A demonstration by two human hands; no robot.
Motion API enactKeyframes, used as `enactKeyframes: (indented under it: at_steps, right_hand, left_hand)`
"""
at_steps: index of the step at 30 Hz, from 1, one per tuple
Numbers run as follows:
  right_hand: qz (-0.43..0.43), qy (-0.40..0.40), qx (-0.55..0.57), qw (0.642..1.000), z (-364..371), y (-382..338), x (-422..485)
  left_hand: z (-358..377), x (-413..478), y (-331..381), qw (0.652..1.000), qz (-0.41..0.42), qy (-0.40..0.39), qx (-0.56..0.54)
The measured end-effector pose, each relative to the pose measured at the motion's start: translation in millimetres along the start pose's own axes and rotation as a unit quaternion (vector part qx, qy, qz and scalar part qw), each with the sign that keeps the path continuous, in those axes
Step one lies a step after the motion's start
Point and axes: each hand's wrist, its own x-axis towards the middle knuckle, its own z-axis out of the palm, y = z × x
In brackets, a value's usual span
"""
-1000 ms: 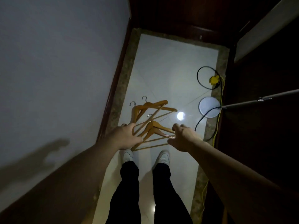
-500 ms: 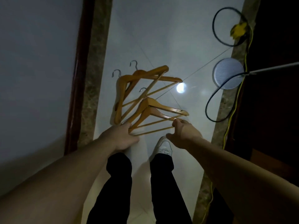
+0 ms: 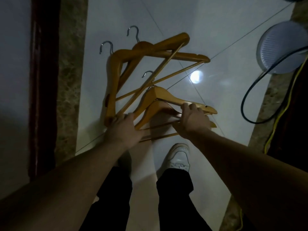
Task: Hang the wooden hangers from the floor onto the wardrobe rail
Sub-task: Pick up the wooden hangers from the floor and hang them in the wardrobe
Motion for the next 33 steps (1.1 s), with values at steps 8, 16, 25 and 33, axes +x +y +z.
enactKeyframes:
  at_steps: [8,16,25,33]
  right_hand:
    - [-0.043,0.04,0.013,0.998,39,6,74]
    - [-0.056,0.051,-0.052,0.996,67,15,96]
    - [-0.047,0.008,0.026,0.999,88,35,89]
    - [-0.022,-0.038,0.023,0.999,86,48,71]
  left_hand:
    - [54,77,-1,0.997,0.024,0.069,-0.01]
    - [77,118,3,0.99,-0.018,0.127,0.051]
    - [92,114,-5,0.999,0.0,0.028,0.036]
    - [111,103,3,0.994,0.016,0.095,0.051]
